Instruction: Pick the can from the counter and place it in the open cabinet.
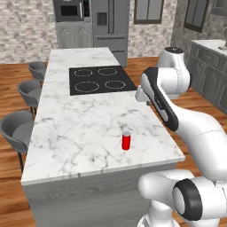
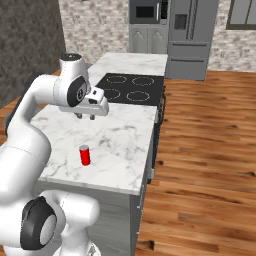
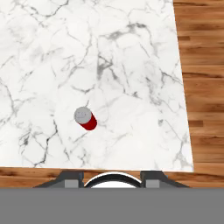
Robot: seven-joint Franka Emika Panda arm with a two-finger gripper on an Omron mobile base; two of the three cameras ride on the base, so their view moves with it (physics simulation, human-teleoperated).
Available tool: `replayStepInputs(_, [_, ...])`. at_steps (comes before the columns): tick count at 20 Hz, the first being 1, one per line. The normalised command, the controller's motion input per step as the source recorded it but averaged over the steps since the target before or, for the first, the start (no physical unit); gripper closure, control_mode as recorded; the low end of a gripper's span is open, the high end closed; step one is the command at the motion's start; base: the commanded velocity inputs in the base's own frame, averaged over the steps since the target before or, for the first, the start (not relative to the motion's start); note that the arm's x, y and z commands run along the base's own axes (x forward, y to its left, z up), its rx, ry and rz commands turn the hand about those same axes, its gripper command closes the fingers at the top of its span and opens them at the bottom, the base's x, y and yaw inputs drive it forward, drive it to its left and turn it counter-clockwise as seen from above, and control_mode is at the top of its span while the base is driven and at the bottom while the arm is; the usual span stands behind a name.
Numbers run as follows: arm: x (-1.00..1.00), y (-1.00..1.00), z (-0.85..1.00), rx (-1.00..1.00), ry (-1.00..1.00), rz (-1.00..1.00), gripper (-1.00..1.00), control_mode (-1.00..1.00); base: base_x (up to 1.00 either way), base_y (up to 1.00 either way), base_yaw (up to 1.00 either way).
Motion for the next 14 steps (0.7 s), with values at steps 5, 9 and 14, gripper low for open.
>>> replayStepInputs(5, [-0.04,0.0,0.0,0.01,0.0,0.03,-1.0,-1.0,0.0,0.0,0.0])
replayStepInputs(9, [-0.14,0.0,0.0,0.0,0.0,0.08,-1.0,-1.0,0.0,0.0,0.0])
replayStepInputs(14, [-0.28,-0.03,0.0,0.02,-0.05,0.13,-1.0,-1.0,0.0,0.0,0.0])
